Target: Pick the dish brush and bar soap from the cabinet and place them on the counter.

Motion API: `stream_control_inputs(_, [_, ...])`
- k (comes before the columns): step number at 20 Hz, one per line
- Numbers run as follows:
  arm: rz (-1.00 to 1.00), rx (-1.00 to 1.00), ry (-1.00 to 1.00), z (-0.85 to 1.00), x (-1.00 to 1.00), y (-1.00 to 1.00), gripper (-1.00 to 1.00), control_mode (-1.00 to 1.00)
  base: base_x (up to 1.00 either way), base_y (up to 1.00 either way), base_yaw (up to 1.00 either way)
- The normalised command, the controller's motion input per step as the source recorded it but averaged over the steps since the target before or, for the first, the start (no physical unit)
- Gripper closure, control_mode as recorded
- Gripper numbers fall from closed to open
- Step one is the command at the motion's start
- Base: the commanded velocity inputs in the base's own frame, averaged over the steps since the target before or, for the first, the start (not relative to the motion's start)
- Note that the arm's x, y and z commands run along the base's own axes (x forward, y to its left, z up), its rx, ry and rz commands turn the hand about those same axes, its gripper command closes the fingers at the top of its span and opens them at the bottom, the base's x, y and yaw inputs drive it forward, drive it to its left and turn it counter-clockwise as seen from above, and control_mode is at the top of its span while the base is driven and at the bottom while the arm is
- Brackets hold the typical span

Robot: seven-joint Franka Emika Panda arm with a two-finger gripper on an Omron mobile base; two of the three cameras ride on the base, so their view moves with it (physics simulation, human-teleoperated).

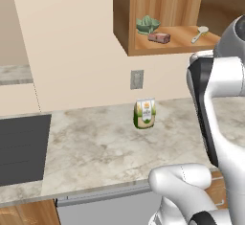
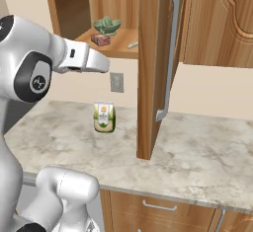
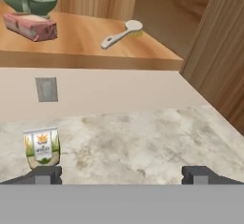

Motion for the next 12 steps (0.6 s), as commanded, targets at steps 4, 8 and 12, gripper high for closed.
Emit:
stream_control_inputs(4, [0.00,0.00,-0.06,0.14,0.25,0.00,-1.00,-1.00,0.00,0.00,0.00])
stream_control_inputs(8, [-0.01,0.00,-0.03,0.15,0.34,-0.01,-1.00,-1.00,0.00,0.00,0.00])
stream_control_inputs(12, [-0.07,0.00,-0.01,0.20,0.37,-0.04,-1.00,-1.00,0.00,0.00,0.00])
